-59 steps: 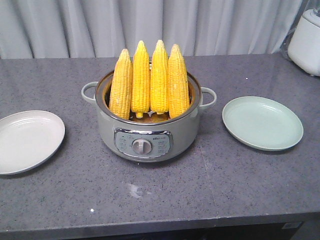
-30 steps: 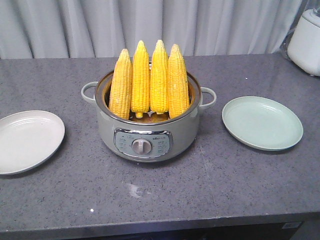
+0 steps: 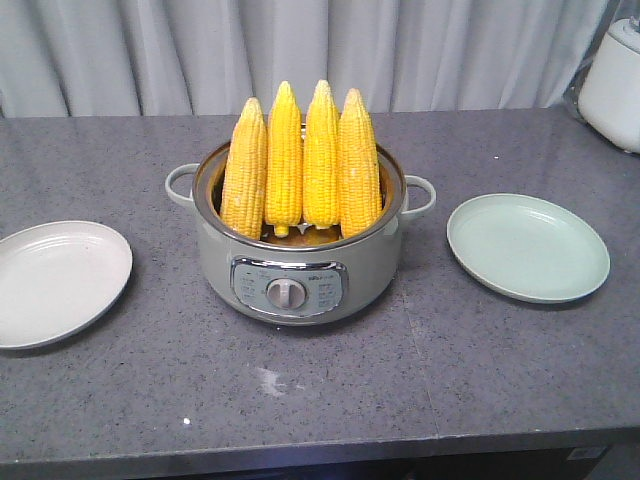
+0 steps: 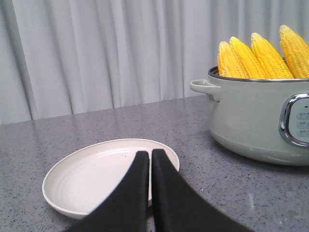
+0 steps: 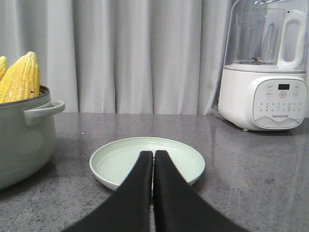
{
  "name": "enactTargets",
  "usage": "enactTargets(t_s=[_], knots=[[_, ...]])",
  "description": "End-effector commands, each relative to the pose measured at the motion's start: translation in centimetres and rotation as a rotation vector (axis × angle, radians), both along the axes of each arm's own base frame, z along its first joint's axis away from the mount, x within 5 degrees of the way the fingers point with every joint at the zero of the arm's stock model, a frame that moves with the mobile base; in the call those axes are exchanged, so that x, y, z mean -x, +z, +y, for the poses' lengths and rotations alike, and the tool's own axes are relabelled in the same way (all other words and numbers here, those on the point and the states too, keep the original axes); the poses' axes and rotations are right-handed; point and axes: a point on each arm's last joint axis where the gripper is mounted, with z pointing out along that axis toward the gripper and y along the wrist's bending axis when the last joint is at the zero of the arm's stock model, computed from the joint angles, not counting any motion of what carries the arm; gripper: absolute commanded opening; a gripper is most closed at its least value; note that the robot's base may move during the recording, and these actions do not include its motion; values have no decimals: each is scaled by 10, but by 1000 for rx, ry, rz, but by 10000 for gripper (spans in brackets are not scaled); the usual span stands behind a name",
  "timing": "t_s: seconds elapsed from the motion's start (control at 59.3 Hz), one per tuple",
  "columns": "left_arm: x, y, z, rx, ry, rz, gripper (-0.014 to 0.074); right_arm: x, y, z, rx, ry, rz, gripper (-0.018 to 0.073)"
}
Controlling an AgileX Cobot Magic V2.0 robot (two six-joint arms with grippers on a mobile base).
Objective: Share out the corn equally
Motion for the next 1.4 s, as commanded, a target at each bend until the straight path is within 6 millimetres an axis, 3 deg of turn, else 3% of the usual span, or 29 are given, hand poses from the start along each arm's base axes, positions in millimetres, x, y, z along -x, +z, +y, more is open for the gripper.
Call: enactTargets(t_s=[0.0, 1.383], knots=[[1, 3, 2, 24, 18, -72, -6, 1, 3, 1, 11, 6, -69, -3], [1, 3, 2, 24, 18, -72, -6, 1, 3, 1, 11, 6, -69, -3]])
